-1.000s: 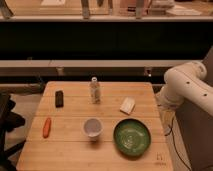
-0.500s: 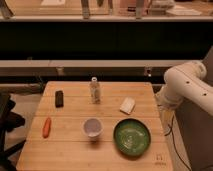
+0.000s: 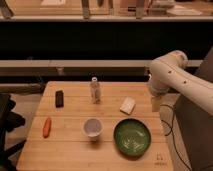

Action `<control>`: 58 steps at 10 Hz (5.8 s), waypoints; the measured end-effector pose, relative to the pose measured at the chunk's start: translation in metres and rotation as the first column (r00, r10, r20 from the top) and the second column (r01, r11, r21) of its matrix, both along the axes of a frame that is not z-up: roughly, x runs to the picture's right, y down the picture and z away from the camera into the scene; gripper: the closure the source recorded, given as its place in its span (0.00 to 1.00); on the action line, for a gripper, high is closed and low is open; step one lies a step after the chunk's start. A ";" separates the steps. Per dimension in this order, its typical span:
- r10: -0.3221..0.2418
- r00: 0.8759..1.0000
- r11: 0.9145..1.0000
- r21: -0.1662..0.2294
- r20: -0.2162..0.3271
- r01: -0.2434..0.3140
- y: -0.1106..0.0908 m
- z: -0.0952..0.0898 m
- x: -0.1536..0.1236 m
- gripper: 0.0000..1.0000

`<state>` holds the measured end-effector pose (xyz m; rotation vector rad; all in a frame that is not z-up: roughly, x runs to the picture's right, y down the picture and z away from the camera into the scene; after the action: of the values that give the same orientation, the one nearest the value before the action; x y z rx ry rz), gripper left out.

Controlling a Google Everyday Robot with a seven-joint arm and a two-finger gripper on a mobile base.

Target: Knock the bottle over

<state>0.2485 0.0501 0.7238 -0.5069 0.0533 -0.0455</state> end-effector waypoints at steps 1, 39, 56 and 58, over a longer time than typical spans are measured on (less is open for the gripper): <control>-0.012 1.000 1.000 0.008 0.004 0.012 -0.002 0.002 -0.004 0.20; -0.199 0.977 0.978 0.079 0.081 0.192 -0.055 0.077 -0.062 0.20; -0.242 0.966 0.969 0.084 0.090 0.235 -0.059 0.088 -0.081 0.20; -0.244 0.966 0.968 0.084 0.090 0.237 -0.058 0.088 -0.083 0.20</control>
<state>0.1654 -0.0083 0.8117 -0.4225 0.0190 -0.3060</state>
